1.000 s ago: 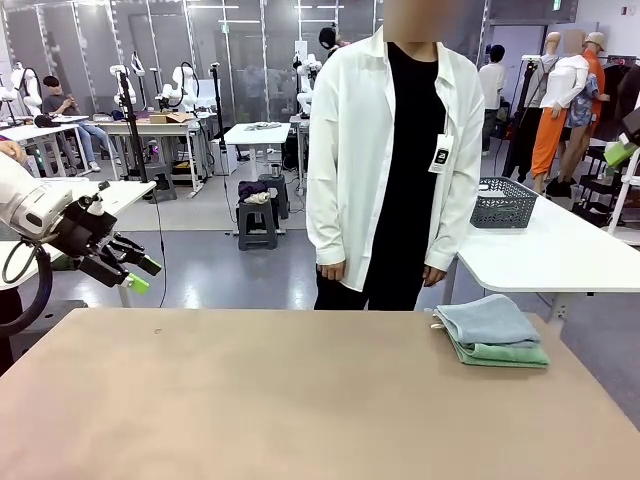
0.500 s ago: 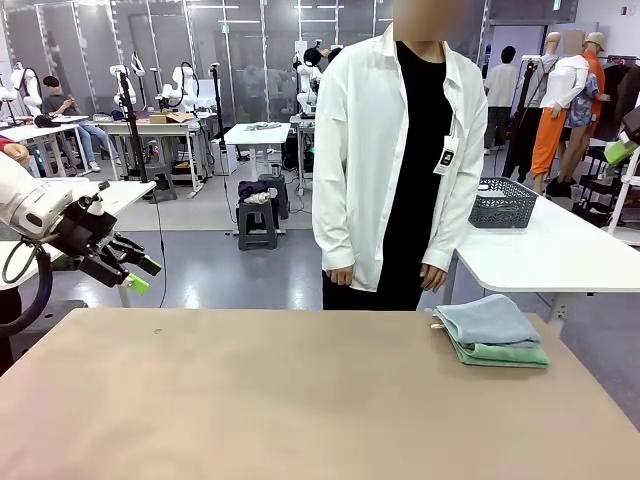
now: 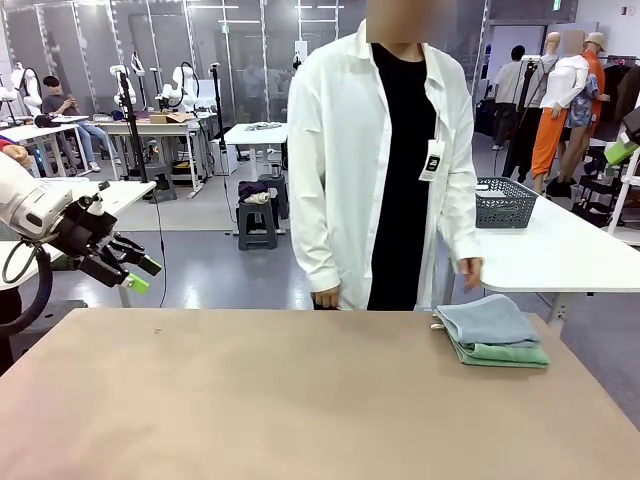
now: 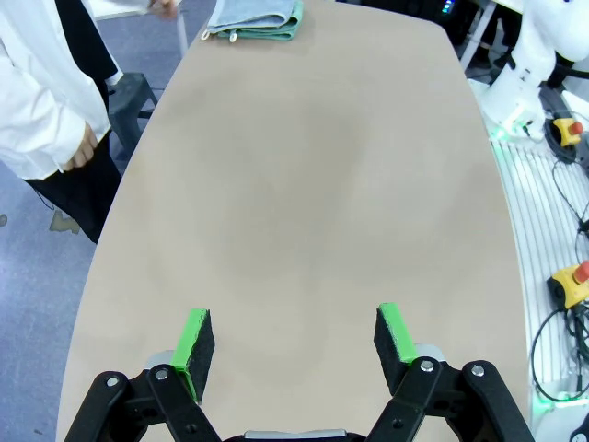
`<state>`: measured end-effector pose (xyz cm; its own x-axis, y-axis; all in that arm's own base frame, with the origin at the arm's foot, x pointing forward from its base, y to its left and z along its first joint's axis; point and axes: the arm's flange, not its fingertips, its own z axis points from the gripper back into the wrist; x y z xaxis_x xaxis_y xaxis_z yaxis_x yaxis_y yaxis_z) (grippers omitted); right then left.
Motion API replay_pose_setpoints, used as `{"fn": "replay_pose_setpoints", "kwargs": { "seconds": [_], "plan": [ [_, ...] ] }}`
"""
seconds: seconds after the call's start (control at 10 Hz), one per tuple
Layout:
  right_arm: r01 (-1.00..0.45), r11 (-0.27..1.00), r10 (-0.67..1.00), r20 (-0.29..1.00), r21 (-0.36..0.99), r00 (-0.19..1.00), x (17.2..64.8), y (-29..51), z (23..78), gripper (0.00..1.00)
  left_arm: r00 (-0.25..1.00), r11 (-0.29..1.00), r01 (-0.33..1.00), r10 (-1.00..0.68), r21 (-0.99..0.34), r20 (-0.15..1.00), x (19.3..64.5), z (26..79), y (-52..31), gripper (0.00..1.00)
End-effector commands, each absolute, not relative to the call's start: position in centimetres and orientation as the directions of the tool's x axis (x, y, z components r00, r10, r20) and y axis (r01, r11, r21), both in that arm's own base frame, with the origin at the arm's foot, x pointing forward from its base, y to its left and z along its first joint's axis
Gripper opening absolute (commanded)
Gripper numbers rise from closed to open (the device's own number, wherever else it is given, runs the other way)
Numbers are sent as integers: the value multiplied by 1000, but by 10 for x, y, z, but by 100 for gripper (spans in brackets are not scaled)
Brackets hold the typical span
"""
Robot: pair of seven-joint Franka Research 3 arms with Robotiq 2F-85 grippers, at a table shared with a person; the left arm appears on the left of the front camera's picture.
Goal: Fold the towels and place them in the basket.
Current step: Stack the folded Towel with hook on the right side of the table.
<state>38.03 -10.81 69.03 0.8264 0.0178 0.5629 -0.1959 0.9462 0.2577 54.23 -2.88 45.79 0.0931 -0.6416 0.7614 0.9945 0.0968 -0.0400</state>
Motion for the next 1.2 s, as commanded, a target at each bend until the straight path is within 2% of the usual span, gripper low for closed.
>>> {"fn": "replay_pose_setpoints", "kwargs": {
  "seconds": [0.0,1.1],
  "plan": [
    [-178,947,3,548,267,837,382,-107,693,100,91,96,995,-641,-38,762,542,459,-29,88],
    [-178,947,3,548,267,837,382,-107,693,100,91,96,995,-641,-38,762,542,459,-29,88]
  ]
}}
